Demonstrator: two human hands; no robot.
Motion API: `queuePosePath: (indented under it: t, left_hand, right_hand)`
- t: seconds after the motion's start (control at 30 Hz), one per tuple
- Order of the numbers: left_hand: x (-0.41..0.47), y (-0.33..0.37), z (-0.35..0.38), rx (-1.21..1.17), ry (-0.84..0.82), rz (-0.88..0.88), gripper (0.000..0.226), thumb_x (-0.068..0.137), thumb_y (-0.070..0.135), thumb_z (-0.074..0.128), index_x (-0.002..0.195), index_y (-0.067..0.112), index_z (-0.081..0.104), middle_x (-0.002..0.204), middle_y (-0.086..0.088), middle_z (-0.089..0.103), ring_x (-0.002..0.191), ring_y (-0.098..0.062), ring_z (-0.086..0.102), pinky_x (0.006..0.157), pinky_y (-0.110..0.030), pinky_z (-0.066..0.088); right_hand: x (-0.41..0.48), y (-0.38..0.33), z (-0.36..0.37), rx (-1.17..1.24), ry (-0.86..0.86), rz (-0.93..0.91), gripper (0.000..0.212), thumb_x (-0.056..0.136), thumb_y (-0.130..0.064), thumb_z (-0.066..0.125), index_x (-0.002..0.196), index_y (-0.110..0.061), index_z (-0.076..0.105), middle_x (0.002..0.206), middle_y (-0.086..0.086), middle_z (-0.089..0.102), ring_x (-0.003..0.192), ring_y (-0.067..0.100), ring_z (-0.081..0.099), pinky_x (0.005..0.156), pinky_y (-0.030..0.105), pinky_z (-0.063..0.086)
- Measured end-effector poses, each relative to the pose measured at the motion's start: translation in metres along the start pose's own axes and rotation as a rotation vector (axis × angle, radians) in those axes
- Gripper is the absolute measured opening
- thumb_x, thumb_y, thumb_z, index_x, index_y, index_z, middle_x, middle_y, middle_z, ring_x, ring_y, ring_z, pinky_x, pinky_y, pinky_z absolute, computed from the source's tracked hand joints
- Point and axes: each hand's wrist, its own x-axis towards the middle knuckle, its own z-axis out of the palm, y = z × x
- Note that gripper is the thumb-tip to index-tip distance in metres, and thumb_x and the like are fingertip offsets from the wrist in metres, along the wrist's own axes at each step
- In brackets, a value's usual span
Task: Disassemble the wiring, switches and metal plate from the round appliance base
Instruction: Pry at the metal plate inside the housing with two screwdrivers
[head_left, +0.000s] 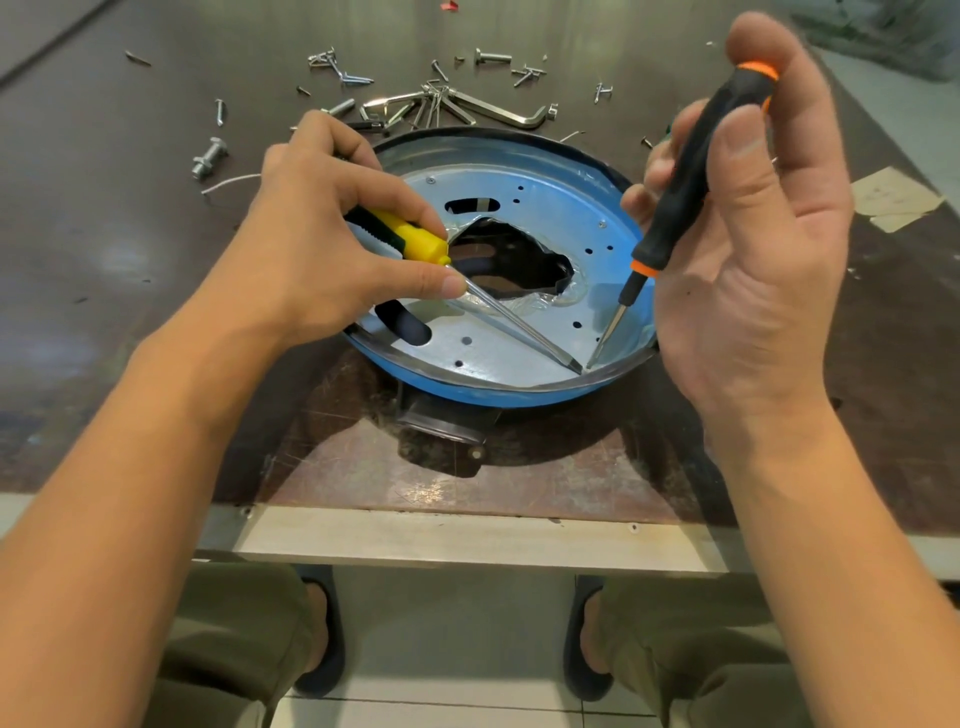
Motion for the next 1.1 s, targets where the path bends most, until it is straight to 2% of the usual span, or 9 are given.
queuePosePath:
  t: [0.13,0.27,0.43,0.6,0.7,0.8,0.93,1.1]
  left_hand:
    - [-0.0001,0.0003,0.0001,0.008,-0.003,0.0,0.044,0.048,0.06,0.081,0.088,0.043,0.071,0.117,-0.002,0.042,0.114,-0.021,0.042,0.078,-0.013,0.036]
    - [-0.0002,0.0009,0.0004,0.007,-0.003,-0.001,0.043,0.047,0.061,0.079,0.086,0.044,0.07,0.117,-0.001,0.042,0.114,-0.021,0.042,0.077,-0.012,0.035]
    - [0.0001,0.0002,0.0,0.012,-0.004,0.005,0.041,0.049,0.059,0.08,0.086,0.045,0.069,0.116,0.0,0.041,0.114,-0.021,0.042,0.078,-0.013,0.036]
    - [0.0004,-0.0003,0.0005,0.011,-0.002,0.001,0.044,0.049,0.059,0.081,0.088,0.042,0.071,0.118,-0.002,0.042,0.115,-0.022,0.043,0.08,-0.015,0.037]
    - [0.0005,-0.0004,0.0003,0.009,-0.004,0.003,0.043,0.049,0.06,0.08,0.088,0.043,0.07,0.118,-0.002,0.042,0.115,-0.023,0.043,0.08,-0.015,0.037]
    - [0.0006,-0.0005,0.0002,0.009,-0.008,0.009,0.042,0.05,0.059,0.081,0.088,0.043,0.07,0.118,-0.002,0.042,0.115,-0.023,0.043,0.081,-0.015,0.037]
    - [0.0003,-0.0004,0.0002,0.008,-0.008,0.009,0.041,0.049,0.06,0.08,0.086,0.045,0.069,0.118,-0.002,0.042,0.115,-0.022,0.042,0.08,-0.015,0.037]
    - [0.0003,-0.0007,0.0004,0.012,-0.011,0.011,0.04,0.049,0.061,0.079,0.084,0.046,0.068,0.118,-0.001,0.041,0.115,-0.022,0.041,0.078,-0.014,0.036]
  right_hand:
    - [-0.0012,-0.0016,-0.0021,0.09,0.024,0.042,0.027,0.108,-0.012,0.031,0.13,-0.008,0.047,0.1,0.011,0.058,0.084,0.024,0.054,0.081,0.038,0.044]
    - [0.0,-0.0004,0.0015,0.036,0.02,0.007,0.022,0.107,-0.009,0.041,0.127,-0.008,0.048,0.095,0.008,0.048,0.081,0.02,0.049,0.077,0.036,0.045]
    - [-0.0009,-0.0005,-0.0034,0.093,0.035,0.044,0.028,0.11,-0.009,0.031,0.132,-0.006,0.049,0.097,0.014,0.062,0.082,0.024,0.056,0.081,0.038,0.046]
    - [0.0004,-0.0006,0.0,0.024,0.024,0.012,0.023,0.107,-0.01,0.042,0.128,-0.009,0.049,0.093,0.006,0.051,0.081,0.019,0.052,0.077,0.036,0.046]
    - [0.0001,-0.0001,-0.0018,0.034,0.01,0.017,0.026,0.109,-0.006,0.035,0.133,-0.005,0.045,0.097,0.011,0.056,0.08,0.02,0.054,0.079,0.037,0.046]
    - [-0.0012,-0.0016,-0.0019,0.089,0.019,0.039,0.024,0.109,-0.01,0.033,0.128,-0.009,0.048,0.1,0.013,0.059,0.083,0.023,0.057,0.079,0.038,0.046]
    - [0.0001,-0.0011,0.0009,0.026,0.028,0.014,0.021,0.107,-0.008,0.043,0.127,-0.011,0.048,0.097,0.007,0.05,0.084,0.019,0.052,0.077,0.036,0.046]
    - [-0.0006,-0.0015,-0.0027,0.079,0.013,0.036,0.029,0.109,-0.008,0.029,0.13,-0.008,0.049,0.101,0.014,0.064,0.084,0.025,0.06,0.082,0.039,0.046]
